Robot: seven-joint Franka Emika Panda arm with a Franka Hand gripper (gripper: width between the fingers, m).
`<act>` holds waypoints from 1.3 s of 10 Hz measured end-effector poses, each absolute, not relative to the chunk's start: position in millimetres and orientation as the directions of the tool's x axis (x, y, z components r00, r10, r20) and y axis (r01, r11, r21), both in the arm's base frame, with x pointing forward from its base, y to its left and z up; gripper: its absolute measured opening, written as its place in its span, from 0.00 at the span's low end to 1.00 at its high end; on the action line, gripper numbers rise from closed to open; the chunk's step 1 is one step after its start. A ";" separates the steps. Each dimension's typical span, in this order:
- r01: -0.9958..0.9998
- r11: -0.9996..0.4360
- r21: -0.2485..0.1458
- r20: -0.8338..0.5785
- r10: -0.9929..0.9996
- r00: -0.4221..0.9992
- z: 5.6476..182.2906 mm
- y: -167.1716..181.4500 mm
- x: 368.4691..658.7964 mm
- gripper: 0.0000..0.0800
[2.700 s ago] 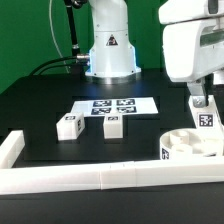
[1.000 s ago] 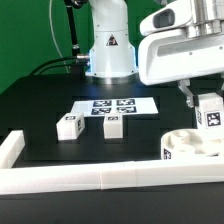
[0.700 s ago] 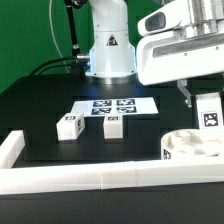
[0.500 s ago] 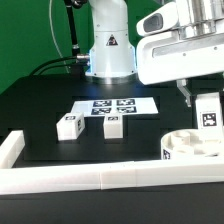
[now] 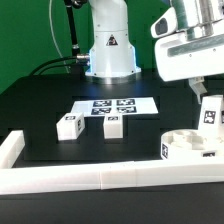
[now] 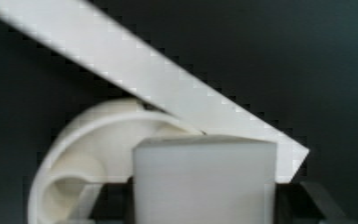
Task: Assemble stool
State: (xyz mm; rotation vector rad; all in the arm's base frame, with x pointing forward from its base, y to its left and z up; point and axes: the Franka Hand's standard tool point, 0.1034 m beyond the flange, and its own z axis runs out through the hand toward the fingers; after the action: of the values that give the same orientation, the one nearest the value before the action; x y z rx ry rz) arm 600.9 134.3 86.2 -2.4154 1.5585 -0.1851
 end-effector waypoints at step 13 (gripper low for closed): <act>-0.811 -0.492 -0.316 -0.005 -0.854 0.520 107.0 128.1 606.0 0.81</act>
Offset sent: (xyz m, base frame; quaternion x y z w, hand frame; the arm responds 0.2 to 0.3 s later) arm -0.0009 -0.0232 0.0076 0.0195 0.0106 0.0457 0.9987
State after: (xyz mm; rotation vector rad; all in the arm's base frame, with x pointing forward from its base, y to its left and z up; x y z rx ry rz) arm 606.0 128.1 107.0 -2.4844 1.3973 -0.2200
